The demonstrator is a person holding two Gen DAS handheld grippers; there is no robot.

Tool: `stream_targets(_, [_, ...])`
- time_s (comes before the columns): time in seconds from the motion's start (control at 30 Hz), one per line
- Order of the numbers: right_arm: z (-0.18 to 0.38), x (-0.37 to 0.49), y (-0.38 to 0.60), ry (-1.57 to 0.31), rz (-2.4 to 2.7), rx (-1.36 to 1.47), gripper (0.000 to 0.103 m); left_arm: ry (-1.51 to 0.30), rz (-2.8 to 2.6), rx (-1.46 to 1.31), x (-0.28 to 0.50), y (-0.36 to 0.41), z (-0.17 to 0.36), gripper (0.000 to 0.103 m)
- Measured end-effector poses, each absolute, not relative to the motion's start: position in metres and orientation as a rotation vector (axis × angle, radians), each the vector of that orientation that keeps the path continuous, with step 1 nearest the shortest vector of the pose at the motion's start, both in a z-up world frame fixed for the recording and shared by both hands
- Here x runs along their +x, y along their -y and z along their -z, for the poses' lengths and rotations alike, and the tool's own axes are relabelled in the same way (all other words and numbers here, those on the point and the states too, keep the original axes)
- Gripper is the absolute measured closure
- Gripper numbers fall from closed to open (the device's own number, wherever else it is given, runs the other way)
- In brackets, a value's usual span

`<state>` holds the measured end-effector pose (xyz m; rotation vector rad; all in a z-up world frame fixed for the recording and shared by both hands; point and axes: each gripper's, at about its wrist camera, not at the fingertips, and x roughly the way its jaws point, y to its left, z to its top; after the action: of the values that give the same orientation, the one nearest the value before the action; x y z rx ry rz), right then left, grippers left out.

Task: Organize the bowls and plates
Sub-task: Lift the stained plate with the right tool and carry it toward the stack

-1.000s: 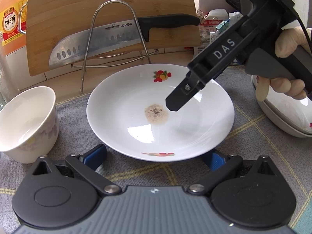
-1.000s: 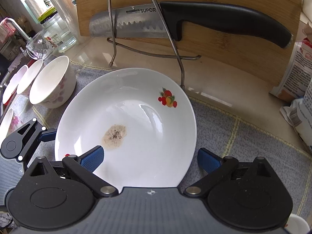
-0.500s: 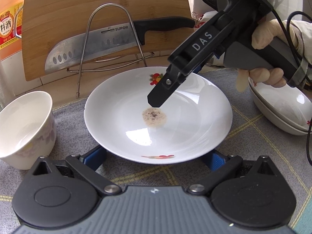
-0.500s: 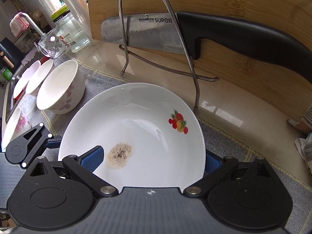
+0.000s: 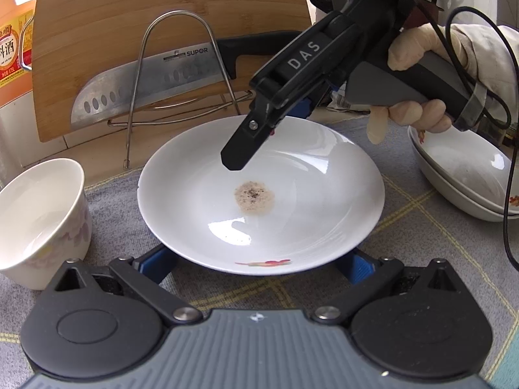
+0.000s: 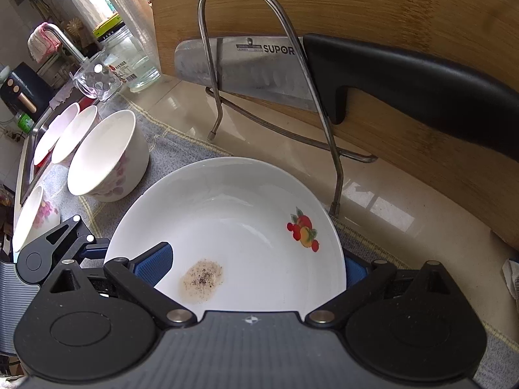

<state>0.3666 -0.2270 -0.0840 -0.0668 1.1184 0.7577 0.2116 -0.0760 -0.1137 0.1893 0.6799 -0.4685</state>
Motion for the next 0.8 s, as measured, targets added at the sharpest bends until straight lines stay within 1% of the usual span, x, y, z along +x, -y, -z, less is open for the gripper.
stream_targets(0.8, [0.084,0.376,0.222,-1.146,-0.787,-0.057,0.0,-0.676,0.467,0.203,0.211,0.08,0.111,0.0])
